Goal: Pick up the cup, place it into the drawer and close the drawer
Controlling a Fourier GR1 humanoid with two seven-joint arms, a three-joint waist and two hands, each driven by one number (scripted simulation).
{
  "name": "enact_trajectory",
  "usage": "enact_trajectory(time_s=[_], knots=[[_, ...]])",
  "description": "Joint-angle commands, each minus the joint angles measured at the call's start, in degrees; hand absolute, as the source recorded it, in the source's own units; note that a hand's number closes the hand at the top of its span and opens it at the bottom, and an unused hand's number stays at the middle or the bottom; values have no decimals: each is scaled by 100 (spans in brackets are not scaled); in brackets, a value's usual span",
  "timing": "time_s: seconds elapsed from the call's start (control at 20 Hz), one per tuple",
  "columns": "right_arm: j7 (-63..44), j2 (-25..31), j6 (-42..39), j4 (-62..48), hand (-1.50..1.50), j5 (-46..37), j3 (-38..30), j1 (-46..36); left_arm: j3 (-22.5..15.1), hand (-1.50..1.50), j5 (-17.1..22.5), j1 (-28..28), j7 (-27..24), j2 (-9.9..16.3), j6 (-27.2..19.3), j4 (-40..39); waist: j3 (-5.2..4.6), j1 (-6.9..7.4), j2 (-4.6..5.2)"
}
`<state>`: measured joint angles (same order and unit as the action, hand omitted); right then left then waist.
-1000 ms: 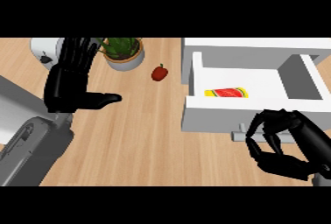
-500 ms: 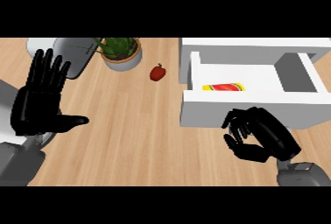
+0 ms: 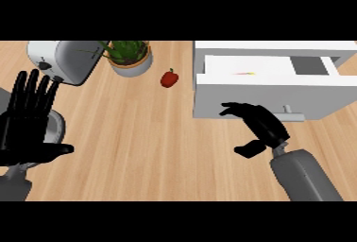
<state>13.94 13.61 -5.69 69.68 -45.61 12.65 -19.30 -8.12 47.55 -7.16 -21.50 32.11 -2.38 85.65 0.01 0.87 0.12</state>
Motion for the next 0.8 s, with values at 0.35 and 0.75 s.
enact_trajectory(time_s=[0.35, 0.75], knots=[[995, -276, 337, -3171, -150, -27, -832, -1941, 553, -150, -178, 260, -35, -200, 765, -281, 2, 14, 21], [1578, -13, 541, -5049, -150, -7, -1350, -3135, 615, -150, -154, 313, 17, -224, 1103, -395, 8, 186, 87]])
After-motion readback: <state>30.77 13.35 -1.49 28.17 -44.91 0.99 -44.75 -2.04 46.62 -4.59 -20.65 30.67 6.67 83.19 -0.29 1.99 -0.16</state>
